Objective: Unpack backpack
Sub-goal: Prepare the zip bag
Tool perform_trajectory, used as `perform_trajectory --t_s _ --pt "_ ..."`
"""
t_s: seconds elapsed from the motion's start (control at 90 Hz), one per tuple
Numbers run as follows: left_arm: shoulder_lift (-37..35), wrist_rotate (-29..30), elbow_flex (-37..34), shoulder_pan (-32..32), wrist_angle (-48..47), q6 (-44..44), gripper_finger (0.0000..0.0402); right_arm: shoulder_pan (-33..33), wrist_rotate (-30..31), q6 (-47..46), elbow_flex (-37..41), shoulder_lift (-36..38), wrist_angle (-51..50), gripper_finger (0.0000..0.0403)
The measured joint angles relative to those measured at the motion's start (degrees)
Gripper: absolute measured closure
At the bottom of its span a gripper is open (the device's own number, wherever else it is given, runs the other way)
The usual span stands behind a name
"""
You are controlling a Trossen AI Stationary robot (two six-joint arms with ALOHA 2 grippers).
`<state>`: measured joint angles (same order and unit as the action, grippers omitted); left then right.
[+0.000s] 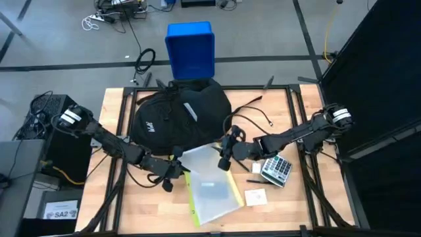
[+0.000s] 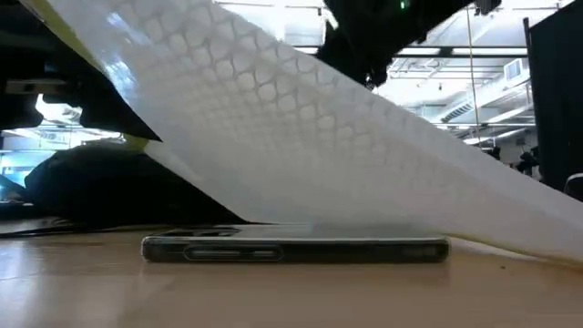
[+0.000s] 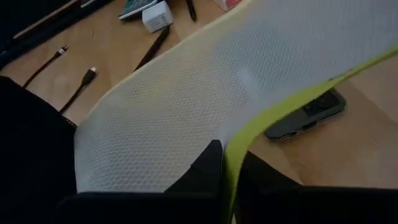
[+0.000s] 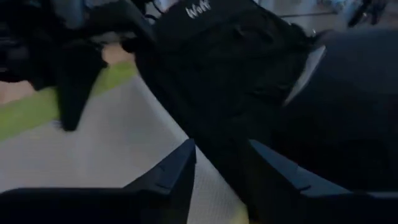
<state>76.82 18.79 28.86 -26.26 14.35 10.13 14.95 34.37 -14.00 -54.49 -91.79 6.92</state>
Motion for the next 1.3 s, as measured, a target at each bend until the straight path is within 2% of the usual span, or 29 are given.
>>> perform_trajectory --t_s 0.433,1.089,1.3 --pt "0.0 0.0 0.0 0.0 0.0 0.0 0.0402 -0.1 -0.1 -1.3 3.3 0.0 7.3 0.0300" --pt "0.0 0.0 0.0 0.0 0.0 -2.1 0.0402 -0.1 -0.1 2.4 3.3 0.0 7.1 0.0283" --pt "0.0 0.0 0.0 0.0 0.0 -2.4 0.0402 -0.1 -0.1 2.3 3.3 0.0 4.4 0.0279"
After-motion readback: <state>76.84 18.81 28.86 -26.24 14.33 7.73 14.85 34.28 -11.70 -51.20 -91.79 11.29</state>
